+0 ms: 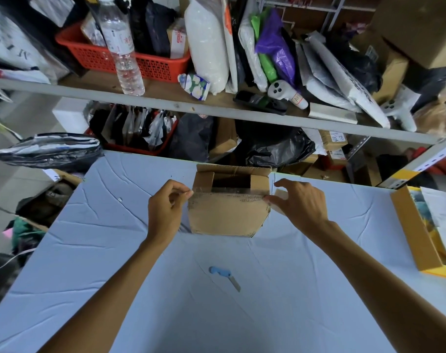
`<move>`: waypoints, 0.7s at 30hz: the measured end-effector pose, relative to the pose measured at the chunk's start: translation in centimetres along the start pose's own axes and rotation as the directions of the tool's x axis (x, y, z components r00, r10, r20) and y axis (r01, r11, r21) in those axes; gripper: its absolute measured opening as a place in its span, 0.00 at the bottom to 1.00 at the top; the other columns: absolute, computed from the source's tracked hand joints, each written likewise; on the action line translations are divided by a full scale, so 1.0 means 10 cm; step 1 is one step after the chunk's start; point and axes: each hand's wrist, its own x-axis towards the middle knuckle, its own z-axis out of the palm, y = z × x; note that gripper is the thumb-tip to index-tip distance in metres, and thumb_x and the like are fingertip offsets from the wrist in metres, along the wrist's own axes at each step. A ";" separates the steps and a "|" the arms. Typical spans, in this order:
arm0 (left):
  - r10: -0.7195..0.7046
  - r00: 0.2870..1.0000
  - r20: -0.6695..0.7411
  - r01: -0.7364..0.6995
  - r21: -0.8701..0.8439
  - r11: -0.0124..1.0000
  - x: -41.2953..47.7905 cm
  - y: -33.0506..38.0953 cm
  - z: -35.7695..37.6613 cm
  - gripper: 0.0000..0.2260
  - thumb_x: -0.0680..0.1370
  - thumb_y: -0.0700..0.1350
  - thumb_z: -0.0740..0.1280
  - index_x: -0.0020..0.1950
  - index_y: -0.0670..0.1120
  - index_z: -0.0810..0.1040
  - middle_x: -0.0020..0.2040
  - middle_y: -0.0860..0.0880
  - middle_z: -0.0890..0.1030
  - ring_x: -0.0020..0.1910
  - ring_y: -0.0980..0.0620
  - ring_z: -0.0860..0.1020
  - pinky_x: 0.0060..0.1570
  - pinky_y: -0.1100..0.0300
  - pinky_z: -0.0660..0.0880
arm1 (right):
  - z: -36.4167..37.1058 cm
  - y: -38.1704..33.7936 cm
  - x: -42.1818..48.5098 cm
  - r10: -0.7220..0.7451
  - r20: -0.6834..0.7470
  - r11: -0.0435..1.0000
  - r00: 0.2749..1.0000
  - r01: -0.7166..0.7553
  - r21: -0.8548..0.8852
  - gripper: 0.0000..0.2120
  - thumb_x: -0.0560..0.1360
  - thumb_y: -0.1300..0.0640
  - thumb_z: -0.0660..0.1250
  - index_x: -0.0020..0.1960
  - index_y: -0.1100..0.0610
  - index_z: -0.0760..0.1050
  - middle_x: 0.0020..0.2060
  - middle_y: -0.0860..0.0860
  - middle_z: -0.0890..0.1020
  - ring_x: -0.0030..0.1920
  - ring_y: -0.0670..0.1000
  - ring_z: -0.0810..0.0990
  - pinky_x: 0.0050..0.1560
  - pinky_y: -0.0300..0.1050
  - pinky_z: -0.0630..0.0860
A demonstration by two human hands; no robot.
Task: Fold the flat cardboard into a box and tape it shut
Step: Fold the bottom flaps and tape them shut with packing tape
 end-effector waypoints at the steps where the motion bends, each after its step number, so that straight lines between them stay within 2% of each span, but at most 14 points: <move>1: 0.003 1.000 0.003 -0.003 -0.007 1.000 0.00 0.00 0.00 0.03 0.75 0.40 0.69 0.45 0.41 0.78 0.42 0.48 0.82 0.42 0.52 0.80 0.44 0.62 0.78 | 0.00 0.01 0.01 0.001 0.005 1.000 1.000 -0.001 -0.004 0.24 0.73 0.36 0.64 0.62 0.50 0.77 0.53 0.53 0.84 0.51 0.56 0.81 0.38 0.41 0.66; 4: 0.014 1.000 0.025 -0.013 -0.036 0.999 0.00 -0.01 0.02 0.03 0.75 0.40 0.69 0.46 0.41 0.77 0.43 0.49 0.81 0.44 0.53 0.80 0.44 0.67 0.77 | 0.00 0.02 0.01 -0.001 0.002 1.000 1.000 0.001 -0.003 0.23 0.73 0.36 0.64 0.60 0.51 0.78 0.51 0.53 0.84 0.50 0.56 0.81 0.37 0.41 0.65; 7: 0.009 0.999 0.040 -0.006 -0.067 0.998 -0.01 -0.03 0.04 0.06 0.75 0.41 0.69 0.50 0.41 0.77 0.44 0.49 0.81 0.45 0.54 0.80 0.46 0.67 0.77 | -0.01 0.02 0.00 -0.018 -0.006 1.000 1.000 0.018 -0.018 0.20 0.73 0.38 0.65 0.57 0.50 0.79 0.48 0.54 0.85 0.47 0.56 0.81 0.36 0.42 0.64; 9: -0.008 0.998 0.060 0.013 -0.088 0.996 0.00 -0.04 0.03 0.09 0.74 0.42 0.70 0.53 0.43 0.77 0.45 0.50 0.82 0.45 0.57 0.80 0.45 0.70 0.77 | -0.03 0.02 0.01 -0.045 0.003 0.999 0.999 0.045 -0.018 0.18 0.73 0.39 0.66 0.58 0.48 0.79 0.48 0.53 0.85 0.47 0.56 0.81 0.36 0.42 0.64; 11: -0.022 0.995 0.097 0.031 -0.092 0.995 0.01 -0.06 0.03 0.09 0.73 0.42 0.72 0.52 0.45 0.79 0.45 0.51 0.83 0.44 0.59 0.80 0.44 0.72 0.76 | -0.04 0.03 0.02 -0.075 0.022 0.997 0.997 0.075 0.005 0.16 0.74 0.40 0.67 0.57 0.46 0.80 0.49 0.52 0.85 0.47 0.56 0.81 0.34 0.42 0.62; 14: -0.077 0.990 0.114 0.088 -0.099 0.991 0.03 -0.09 0.02 0.09 0.69 0.42 0.75 0.47 0.45 0.80 0.42 0.52 0.83 0.42 0.58 0.81 0.42 0.68 0.78 | -0.08 0.02 0.05 -0.097 0.078 0.995 0.992 0.097 0.002 0.11 0.75 0.42 0.66 0.51 0.46 0.82 0.47 0.50 0.85 0.45 0.54 0.80 0.30 0.39 0.58; 17: -0.144 0.986 0.087 0.155 -0.142 0.978 0.06 -0.09 0.02 0.14 0.67 0.40 0.77 0.50 0.45 0.78 0.40 0.50 0.84 0.41 0.54 0.82 0.43 0.63 0.80 | -0.09 0.00 0.06 -0.085 0.098 0.996 0.992 0.089 -0.032 0.11 0.75 0.41 0.65 0.49 0.45 0.82 0.44 0.49 0.84 0.43 0.53 0.80 0.31 0.41 0.59; 19: -0.163 0.982 0.095 0.176 -0.146 0.973 0.08 -0.09 0.02 0.17 0.67 0.41 0.77 0.53 0.46 0.77 0.40 0.49 0.84 0.41 0.53 0.82 0.44 0.62 0.80 | -0.09 -0.01 0.07 -0.038 0.087 0.999 0.996 0.039 -0.019 0.12 0.74 0.40 0.65 0.52 0.45 0.80 0.46 0.50 0.84 0.46 0.54 0.80 0.35 0.42 0.62; 21: -0.176 0.976 0.131 0.195 -0.142 0.971 0.11 -0.08 0.02 0.17 0.67 0.41 0.77 0.53 0.46 0.77 0.40 0.49 0.84 0.40 0.53 0.82 0.44 0.60 0.80 | -0.08 0.01 0.09 -0.005 0.100 1.000 0.995 0.007 -0.019 0.23 0.73 0.39 0.66 0.64 0.46 0.73 0.50 0.53 0.84 0.50 0.56 0.81 0.38 0.43 0.65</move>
